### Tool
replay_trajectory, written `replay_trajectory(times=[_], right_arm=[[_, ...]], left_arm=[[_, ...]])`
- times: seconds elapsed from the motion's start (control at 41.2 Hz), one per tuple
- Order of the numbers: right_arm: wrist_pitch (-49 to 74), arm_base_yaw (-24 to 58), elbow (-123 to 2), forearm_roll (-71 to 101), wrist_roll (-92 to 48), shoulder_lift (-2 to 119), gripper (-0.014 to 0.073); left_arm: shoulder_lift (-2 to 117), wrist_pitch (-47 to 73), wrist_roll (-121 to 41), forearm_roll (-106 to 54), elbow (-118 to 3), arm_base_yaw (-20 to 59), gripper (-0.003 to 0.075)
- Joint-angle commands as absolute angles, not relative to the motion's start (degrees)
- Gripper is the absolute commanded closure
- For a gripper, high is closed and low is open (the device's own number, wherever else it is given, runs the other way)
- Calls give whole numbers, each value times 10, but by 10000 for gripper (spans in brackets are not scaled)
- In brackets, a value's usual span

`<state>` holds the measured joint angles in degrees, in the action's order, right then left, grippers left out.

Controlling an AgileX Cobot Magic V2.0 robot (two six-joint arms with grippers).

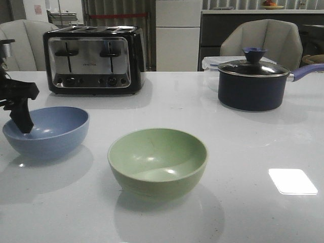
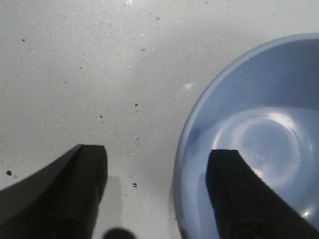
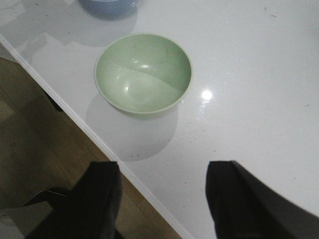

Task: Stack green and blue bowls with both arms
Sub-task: 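Lift the blue bowl and carry it toward the green bowl, then lower the blue bowl into the green bowl with the left gripper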

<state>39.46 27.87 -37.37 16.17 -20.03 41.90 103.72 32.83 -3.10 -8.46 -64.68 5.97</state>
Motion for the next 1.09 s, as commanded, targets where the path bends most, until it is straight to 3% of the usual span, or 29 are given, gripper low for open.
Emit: replay_trajectory(times=[0.0,0.315,0.679,1.067], right_arm=[[356,278,-389,166,-200,415,104],[356,278,-389,166,-200,415,104],[356,278,-389,166,-200,415,104],[356,278,-389,166,-200,415,104]], left_arm=[[1014,302,-26,-92,-665,61,383],[1014,306,-26,-93,-665,61,631],[959,390,-59,-105,-702,79,627],[862,439,-87,-116,-742,212,627]])
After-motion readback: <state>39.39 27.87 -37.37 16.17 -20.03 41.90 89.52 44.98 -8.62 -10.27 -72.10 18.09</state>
